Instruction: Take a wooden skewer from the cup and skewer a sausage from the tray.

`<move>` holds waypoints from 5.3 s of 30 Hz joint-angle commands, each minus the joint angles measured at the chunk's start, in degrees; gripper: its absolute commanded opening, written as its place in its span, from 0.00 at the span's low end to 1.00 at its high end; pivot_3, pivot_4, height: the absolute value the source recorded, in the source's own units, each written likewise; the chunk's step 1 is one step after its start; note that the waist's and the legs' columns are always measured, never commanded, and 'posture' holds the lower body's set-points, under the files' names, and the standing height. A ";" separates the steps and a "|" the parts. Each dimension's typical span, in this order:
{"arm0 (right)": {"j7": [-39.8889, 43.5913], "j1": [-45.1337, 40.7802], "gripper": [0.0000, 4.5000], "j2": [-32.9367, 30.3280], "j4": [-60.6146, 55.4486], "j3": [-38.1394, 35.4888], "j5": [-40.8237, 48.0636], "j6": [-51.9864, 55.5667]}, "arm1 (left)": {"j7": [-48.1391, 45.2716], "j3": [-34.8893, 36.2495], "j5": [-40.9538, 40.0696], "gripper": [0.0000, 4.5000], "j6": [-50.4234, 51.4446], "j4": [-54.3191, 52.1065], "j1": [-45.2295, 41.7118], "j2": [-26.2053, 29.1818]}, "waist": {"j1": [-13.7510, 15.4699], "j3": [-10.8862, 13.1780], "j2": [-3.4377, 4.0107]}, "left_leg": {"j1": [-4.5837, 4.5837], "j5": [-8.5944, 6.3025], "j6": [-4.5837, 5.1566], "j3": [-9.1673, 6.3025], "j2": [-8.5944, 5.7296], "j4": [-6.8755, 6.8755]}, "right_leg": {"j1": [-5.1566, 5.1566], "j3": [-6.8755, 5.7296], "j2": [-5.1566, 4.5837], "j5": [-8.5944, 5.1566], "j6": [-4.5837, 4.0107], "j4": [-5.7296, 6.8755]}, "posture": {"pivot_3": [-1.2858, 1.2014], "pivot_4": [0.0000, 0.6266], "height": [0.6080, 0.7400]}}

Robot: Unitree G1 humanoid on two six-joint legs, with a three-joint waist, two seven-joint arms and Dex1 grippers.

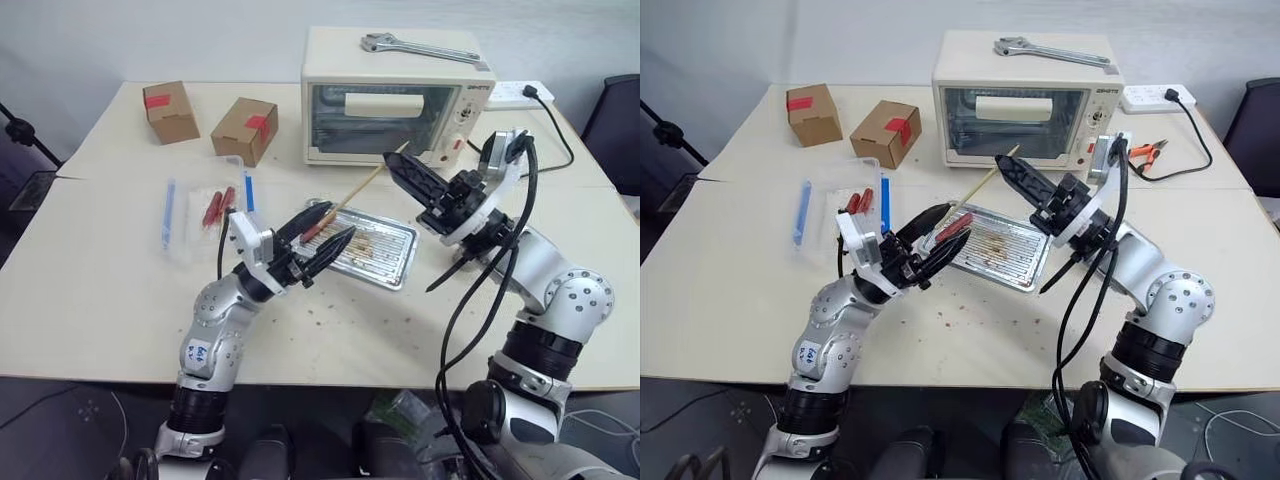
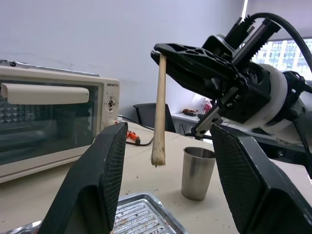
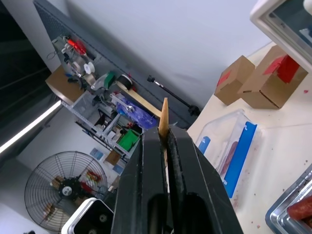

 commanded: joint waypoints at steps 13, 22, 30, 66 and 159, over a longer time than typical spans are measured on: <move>-2.59 7.22 0.00 -5.15 -6.17 8.73 10.79 -9.57 | 0.67 -1.64 0.17 0.01 -1.71 -0.71 -1.35 -1.37 | 0.14 0.00 0.00 | 0.00 0.00 0.03 0.02 0.00 0.01 | 0.01 0.03 0.00 0.00 0.00 -0.03 | 0.52 0.24 1.00; 4.95 13.24 0.16 -14.87 -8.80 11.16 4.57 -11.55 | 1.61 -0.01 -0.98 0.00 -0.66 -2.18 -1.23 -0.17 | 0.45 0.00 -0.01 | -0.01 -0.01 0.06 -0.02 0.00 0.00 | 0.04 0.00 -0.01 0.00 0.00 -0.10 | 0.52 0.24 1.00; 42.62 31.96 0.75 -35.78 -14.20 14.70 -28.68 -30.69 | -2.53 11.20 -8.21 0.00 6.24 -7.34 7.86 13.76 | 0.21 0.00 -0.01 | 0.09 -0.07 0.17 0.03 0.07 -0.14 | 0.11 0.04 0.11 0.00 0.00 -0.28 | 0.52 0.24 1.00; 48.97 -32.60 0.99 -0.39 68.93 46.88 -82.47 -65.24 | -0.21 27.45 -16.20 0.00 10.67 -6.07 20.98 19.76 | -2.06 0.06 -0.09 | 1.34 -0.01 -0.23 0.06 0.12 -1.09 | 1.06 -0.14 -0.04 -0.07 -0.24 -0.75 | 0.52 0.24 1.00; 74.48 6.73 0.05 -32.72 -2.24 37.79 -66.92 -45.56 | -31.05 4.89 -10.34 0.00 17.15 -0.42 6.14 35.53 | -1.14 0.13 0.01 | 1.39 -0.11 -0.23 0.09 0.19 -1.16 | 1.12 -0.09 -0.04 -0.08 -0.25 -1.15 | 0.52 0.24 1.00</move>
